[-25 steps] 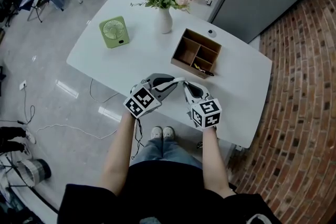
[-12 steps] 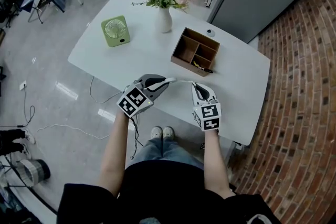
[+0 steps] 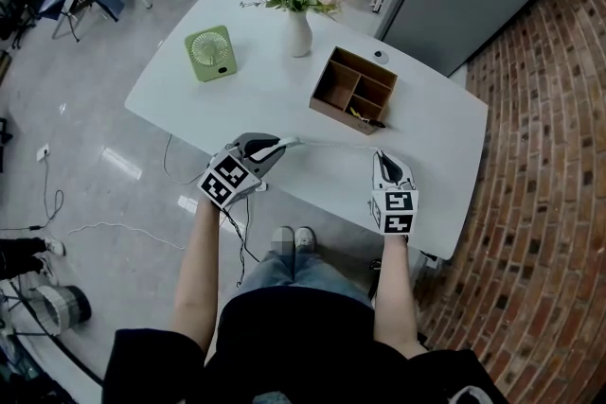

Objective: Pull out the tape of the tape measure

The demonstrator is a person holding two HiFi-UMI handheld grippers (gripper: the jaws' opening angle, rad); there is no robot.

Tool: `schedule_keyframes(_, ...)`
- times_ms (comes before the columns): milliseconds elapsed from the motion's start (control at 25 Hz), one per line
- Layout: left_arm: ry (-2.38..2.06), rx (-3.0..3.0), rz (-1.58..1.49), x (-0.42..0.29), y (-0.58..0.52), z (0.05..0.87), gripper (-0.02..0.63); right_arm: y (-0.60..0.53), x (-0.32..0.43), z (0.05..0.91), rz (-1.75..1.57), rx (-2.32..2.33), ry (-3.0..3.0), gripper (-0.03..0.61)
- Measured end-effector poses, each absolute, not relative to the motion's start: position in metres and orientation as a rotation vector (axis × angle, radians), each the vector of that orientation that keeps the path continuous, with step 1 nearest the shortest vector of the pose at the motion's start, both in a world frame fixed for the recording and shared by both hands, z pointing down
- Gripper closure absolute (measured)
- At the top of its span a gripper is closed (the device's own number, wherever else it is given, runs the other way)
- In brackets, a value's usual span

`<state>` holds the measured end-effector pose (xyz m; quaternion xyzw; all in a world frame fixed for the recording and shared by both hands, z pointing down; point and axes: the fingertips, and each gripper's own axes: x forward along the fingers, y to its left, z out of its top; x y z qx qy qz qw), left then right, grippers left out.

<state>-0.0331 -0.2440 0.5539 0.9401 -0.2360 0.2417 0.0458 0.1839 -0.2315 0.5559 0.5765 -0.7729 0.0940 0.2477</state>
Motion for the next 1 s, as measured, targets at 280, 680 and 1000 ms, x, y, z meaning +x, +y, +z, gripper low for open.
schedule_keyframes(280,-0.727,2.850,0.778,-0.045,-0.243,0.563,0.543,-0.228,0.207,0.557,0.285,1.628,-2.058,0.572)
schedule_keyframes(680,-0.740,2.822,0.801,-0.059,-0.248,0.570,0.543,-0.225,0.238,0.561,0.322,1.693,-1.990,0.572)
schedule_keyframes(1000,-0.710,2.825,0.813,-0.052,-0.248,0.574,0.543,-0.230,0.227,0.565,0.350,1.672,-2.009,0.572)
